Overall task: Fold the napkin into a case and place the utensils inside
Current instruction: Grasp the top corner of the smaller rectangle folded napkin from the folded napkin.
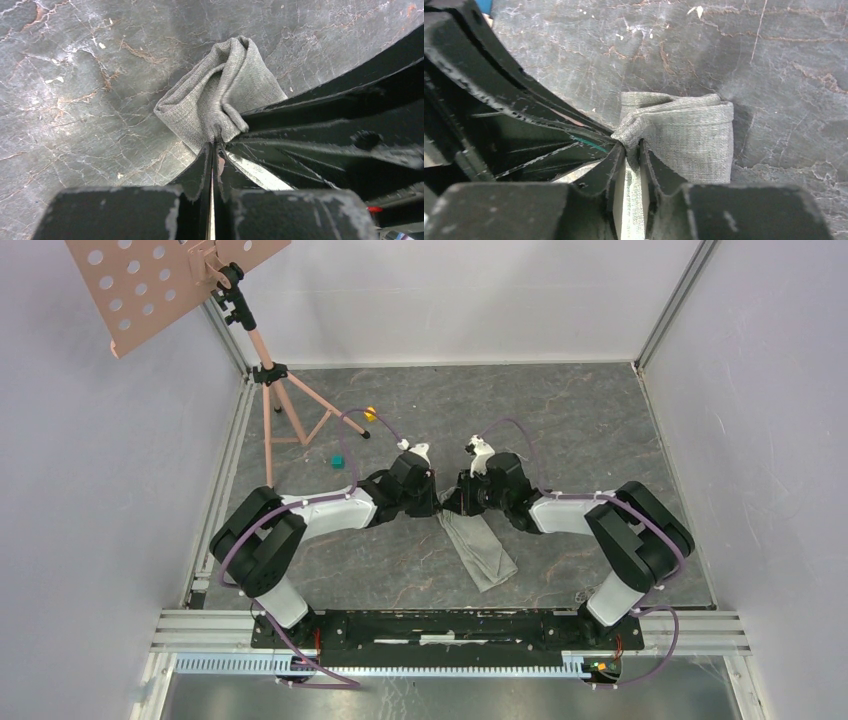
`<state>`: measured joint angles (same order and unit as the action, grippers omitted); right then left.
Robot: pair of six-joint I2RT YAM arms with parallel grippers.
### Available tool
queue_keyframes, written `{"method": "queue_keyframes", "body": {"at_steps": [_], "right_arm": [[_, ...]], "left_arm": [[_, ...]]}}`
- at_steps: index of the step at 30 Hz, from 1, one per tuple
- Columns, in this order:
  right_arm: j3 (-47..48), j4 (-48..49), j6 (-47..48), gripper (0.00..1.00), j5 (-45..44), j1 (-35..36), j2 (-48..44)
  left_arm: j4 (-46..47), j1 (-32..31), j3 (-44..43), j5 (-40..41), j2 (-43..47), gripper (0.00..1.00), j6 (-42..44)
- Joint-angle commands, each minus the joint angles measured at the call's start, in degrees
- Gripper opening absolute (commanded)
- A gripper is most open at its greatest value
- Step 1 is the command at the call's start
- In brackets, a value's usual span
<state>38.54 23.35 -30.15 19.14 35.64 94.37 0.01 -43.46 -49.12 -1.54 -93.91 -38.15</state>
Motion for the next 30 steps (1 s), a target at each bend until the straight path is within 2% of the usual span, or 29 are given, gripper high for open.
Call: {"method": "queue_keyframes", "body": {"at_steps": [1, 3, 5, 10, 16, 20, 21, 23, 25, 30], "right_arm": [[0.8, 3.2, 1.1, 0.14, -3.5, 1.0, 2.1], [-0.2, 3.7, 1.9, 0.04, -3.5, 1.2, 2.5], [-1.2, 3.9, 2.3, 0.0, -2.9, 1.3, 2.3], [-1.4, 2.3, 4.1, 0.0, -2.9, 3.3, 1.5], [1.3, 1.1, 5.1, 0.01, -3.9, 4.9, 4.6], [5.0, -0.4, 5.4, 0.14, 0.1, 4.4, 9.6], [4.6, -0.4, 4.9, 0.16, 1.5, 3.6, 8.8], [1.2, 2.4, 3.1, 0.31, 3.0, 2.4, 4.9], [0.1, 1.5, 2.8, 0.4, 4.2, 1.3, 1.7], [1.3, -2.2, 4.4, 0.45, 5.2, -0.1, -2.2]], "left_arm": [[1.0, -0.1, -2.6, 0.8, 2.2, 0.02, -0.7], [0.8, -0.1, -2.9, 1.4, 3.0, 0.02, -0.7], [0.8, 0.0, -3.1, 3.2, 3.6, 0.02, -0.5], [0.3, 0.0, -4.6, 3.4, 3.3, 0.02, 0.8], [0.3, 0.0, -4.0, 2.9, 2.7, 0.02, 1.1], [-1.4, 0.1, -3.6, 2.0, 0.6, 0.02, -0.2], [-1.3, 0.1, -3.0, 2.4, 1.0, 0.02, -0.4], [-0.6, 0.2, -1.1, 3.1, 2.5, 0.02, -0.7], [-0.5, 0.3, 0.1, 3.7, 3.4, 0.02, -0.5], [-0.7, 0.3, 0.6, 3.4, 3.6, 0.02, -0.3]]}}
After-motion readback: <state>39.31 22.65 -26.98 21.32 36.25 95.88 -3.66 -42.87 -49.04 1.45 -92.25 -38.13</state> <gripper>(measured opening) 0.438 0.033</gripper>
